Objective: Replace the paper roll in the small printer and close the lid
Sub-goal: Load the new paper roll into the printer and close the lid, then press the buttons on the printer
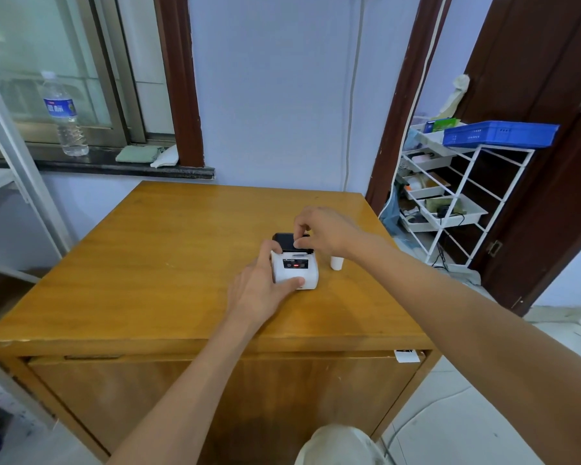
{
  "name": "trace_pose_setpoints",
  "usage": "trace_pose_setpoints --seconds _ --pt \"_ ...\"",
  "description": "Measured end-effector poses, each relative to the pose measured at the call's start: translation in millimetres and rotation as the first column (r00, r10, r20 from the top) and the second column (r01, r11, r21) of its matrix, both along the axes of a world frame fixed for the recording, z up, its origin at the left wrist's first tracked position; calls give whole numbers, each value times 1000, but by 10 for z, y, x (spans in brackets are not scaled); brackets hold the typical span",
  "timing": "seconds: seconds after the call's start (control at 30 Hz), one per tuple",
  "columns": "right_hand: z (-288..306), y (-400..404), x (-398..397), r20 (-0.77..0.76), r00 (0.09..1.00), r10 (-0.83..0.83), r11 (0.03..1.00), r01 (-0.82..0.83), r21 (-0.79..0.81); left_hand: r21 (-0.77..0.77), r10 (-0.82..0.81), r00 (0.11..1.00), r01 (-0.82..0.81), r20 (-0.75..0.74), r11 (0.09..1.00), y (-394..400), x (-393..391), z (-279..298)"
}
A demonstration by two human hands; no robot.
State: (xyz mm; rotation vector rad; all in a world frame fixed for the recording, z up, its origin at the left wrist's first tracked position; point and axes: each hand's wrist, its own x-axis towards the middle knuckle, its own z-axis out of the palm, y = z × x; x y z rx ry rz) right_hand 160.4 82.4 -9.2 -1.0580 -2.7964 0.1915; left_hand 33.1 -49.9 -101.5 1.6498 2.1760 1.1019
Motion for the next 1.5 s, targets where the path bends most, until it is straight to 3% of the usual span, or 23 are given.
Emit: trace_pose_setpoints --seconds 0.13,0.33,0.53,0.87,1.1,1.17,1.23,1.3,1.37,1.43,1.5 --pt "163 118 -177 211 977 11 992 17 -127 15 2 996 -4 92 1000 -6 2 15" --pt "371 317 -482 525 851 -7 971 133 -201 7 70 992 -71 110 997 -31 4 59" --pt "357 493 -517 541 841 -7 917 221 -332 42 85 995 -88 57 995 49 -12 -34" --pt "362 362 -543 580 813 -55 922 264 -282 11 93 993 -94 73 995 52 -12 -16" --pt "221 105 -218 365 924 -117 955 205 -213 -45 98 994 -96 45 994 -6 -19 44" --pt "77 27 -122 243 955 -168 960 215 -178 -41 99 994 -98 35 994 -19 -3 61" --pt "-89 -111 -73 24 975 -221 954 221 -201 -46 96 995 -95 24 994 -36 -14 59" --pt "-266 -316 -17 -258 924 -283 926 193 -325 -49 86 996 -85 13 995 -49 -7 56" --pt "-460 -535 55 -492 776 -395 874 152 -462 -64 77 997 -76 13 995 -38 -11 53" --pt "-631 -717 143 -586 646 -490 824 124 -552 -79 68 998 -69 -14 994 -25 -6 46" --pt "-791 -774 205 -611 622 -490 828 114 -549 -93 50 998 -53 -40 994 -13 18 42"
